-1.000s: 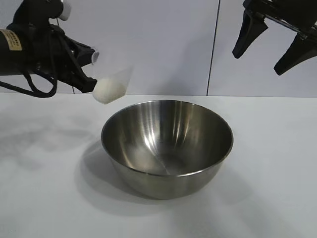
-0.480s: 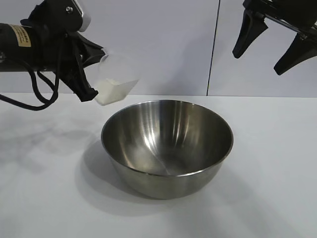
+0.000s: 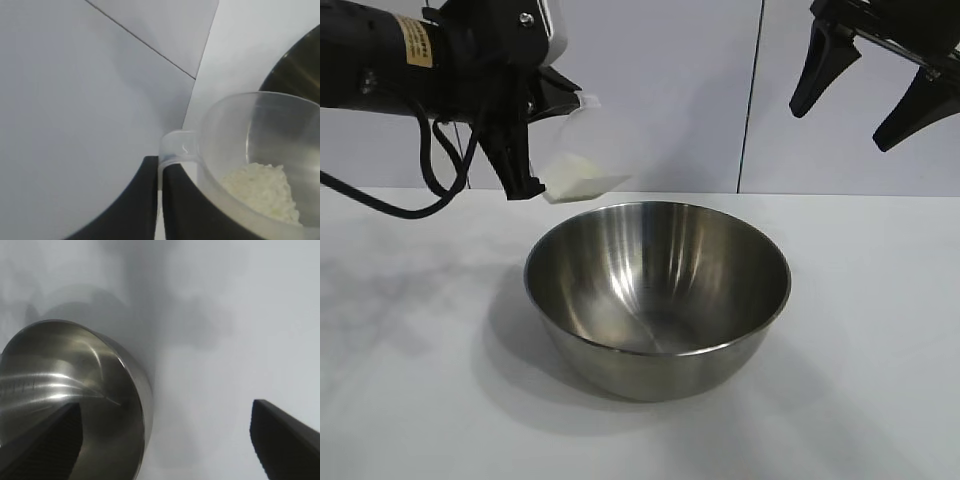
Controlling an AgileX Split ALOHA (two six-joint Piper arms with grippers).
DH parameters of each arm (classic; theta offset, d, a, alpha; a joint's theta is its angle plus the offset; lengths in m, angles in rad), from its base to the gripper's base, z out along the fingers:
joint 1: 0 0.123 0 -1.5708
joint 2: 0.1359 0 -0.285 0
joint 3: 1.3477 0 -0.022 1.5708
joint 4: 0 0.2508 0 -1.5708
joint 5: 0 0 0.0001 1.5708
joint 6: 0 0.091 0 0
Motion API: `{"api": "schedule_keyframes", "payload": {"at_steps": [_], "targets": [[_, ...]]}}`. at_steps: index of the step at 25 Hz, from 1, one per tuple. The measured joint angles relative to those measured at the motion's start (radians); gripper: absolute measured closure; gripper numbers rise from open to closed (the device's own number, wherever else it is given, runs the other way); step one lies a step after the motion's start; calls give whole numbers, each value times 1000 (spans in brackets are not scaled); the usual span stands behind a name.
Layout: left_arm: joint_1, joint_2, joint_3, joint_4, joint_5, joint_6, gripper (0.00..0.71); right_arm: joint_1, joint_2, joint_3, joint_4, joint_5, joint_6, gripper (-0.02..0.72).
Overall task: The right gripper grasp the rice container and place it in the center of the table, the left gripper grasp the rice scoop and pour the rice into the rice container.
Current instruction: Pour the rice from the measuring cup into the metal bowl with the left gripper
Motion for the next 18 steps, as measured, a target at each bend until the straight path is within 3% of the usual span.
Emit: {"api": "schedule_keyframes", "payload": {"at_steps": [7,13,18], "targets": [[-44,2,0,14,61,175,698,0,0,0,0,0,0,73],[-49,2,0,26,68,332,698,0,0,0,0,0,0,73],[-79,2,0,30,68,372,698,0,0,0,0,0,0,73]]}}
